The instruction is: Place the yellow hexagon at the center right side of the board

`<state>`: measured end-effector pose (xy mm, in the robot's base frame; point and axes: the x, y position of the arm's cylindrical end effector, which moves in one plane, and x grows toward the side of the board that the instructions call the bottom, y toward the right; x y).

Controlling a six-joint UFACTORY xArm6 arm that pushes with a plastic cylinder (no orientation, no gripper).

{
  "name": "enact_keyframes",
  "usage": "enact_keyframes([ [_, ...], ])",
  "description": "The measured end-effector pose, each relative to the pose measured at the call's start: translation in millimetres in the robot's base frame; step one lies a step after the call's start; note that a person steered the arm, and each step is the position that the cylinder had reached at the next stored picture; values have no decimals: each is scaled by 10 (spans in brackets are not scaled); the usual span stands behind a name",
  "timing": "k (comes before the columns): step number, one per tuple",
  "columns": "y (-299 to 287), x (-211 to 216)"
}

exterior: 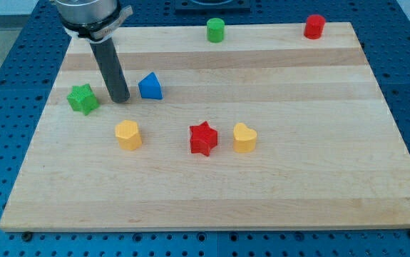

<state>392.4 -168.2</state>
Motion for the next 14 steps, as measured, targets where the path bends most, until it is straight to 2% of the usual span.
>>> enact_keyframes([
  [1,0,0],
  [3,65,263],
  [7,-708,809],
  [8,-377,962],
  [10,992,928],
  [11,1490,794],
  [12,1749,618],
  [14,1146,585],
])
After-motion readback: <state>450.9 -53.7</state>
